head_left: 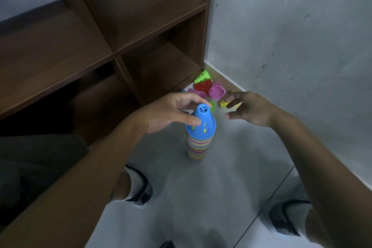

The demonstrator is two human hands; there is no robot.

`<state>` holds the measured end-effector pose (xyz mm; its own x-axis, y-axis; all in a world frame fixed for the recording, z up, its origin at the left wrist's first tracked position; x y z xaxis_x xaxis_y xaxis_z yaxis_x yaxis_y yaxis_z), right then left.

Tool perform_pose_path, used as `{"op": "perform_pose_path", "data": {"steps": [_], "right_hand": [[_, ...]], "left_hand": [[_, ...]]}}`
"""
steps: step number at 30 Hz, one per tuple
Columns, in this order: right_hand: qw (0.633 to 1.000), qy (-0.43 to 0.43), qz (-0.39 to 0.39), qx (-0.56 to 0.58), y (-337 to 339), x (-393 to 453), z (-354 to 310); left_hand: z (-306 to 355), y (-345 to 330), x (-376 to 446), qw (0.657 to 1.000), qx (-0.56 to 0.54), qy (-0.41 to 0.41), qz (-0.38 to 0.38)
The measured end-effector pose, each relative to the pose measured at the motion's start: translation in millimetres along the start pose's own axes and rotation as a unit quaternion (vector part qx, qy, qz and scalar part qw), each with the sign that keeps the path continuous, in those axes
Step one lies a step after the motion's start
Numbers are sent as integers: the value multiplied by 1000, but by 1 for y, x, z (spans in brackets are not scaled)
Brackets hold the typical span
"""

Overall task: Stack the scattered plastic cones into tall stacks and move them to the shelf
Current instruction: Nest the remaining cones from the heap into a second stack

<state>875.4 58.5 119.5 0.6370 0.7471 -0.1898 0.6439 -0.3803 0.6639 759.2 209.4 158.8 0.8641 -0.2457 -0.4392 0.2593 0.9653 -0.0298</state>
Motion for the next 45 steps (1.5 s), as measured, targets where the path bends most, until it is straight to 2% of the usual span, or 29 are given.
{"op": "perform_pose_path", "data": {"steps": [5,13,18,22,31,38,45], "right_hand": [[1000,-15,9,23,-8,8,15],[993,-43,83,67,-26,31,44],[993,-42,101,33,-47,53,55],[994,-31,96,-36,-61,76,69],[992,-39,51,-109,-87,136,83],[975,-21,-1,-223,-107,172,80],[975,-30,2,-222,-125,183,101]], "left_hand": [[-11,22,0,998,-59,-12,-13],[-56,78,22,986,-48,59,150],[-100,107,52,959,-79,123,244],[-127,117,73,938,-109,170,283],[-130,130,116,928,-130,213,278],[-146,138,127,916,-136,255,277],[-171,140,137,913,-153,276,259]]}}
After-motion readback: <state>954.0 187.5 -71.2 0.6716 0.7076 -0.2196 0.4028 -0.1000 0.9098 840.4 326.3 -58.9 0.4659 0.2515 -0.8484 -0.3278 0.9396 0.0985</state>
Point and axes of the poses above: each hand's wrist, its own x-axis towards the middle knuckle, its own y-axis out of the back of the hand, z = x × y, the point moved 10 cm from there along x, towards the middle knuckle, and after that the axes turned 13 degrees about y, right-handed, at the moved point
